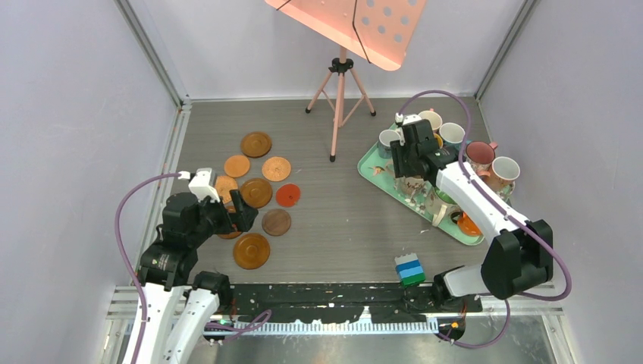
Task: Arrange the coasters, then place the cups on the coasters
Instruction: Pick up the cup from the tray.
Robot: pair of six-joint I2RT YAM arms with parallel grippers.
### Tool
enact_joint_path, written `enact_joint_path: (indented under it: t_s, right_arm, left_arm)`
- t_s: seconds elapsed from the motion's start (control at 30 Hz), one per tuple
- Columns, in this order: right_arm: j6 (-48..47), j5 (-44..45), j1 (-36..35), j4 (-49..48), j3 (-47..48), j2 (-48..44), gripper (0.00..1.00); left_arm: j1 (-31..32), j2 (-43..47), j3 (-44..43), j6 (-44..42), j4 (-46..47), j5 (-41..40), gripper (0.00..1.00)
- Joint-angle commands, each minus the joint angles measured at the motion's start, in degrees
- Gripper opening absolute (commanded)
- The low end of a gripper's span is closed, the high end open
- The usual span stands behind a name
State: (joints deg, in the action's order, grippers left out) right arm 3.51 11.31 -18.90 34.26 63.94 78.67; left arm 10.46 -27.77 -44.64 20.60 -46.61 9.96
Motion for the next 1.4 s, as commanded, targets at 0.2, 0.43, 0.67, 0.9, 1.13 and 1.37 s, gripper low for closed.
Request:
enact_joint_path:
  t_s: [0.2,0.43,0.67,0.9,1.13,1.37]
  right_arm:
    - [-2.99,-2.22,0.26,-4.72,-1.64,1.87,0.47]
    - [-3.24,-1.48,0.26,-4.35,-1.68,2.73,0.41]
    - [-5.25,-1.54,0.26,-1.91,1.96,0.49,0.17]
    - [-6.84,-2.04,-1.33,4.03,8.53,-4.07,0.05]
    - [-7.65,-0.64,-7.7,8.86,13.12,-8.33,0.05]
    - [-4.3,-1.24,-19.99,9.91,11.39,-11.79,0.06]
  left_arm:
    - [0.18,0.13,-0.05,0.23,-0.19,-2.44,1.0]
    - [0.18,-0.1,-0.18,0.49,-0.67,-3.67,1.0]
    - [0.18,-0.26,-0.4,0.73,-1.14,-5.37,1.0]
    - [0.18,0.06,-0.6,1.11,-2.06,-8.23,0.99]
    - [0.18,0.42,-0.14,1.2,-1.57,-7.28,0.99]
    - [0.18,0.51,-0.01,1.19,-1.29,-7.0,0.99]
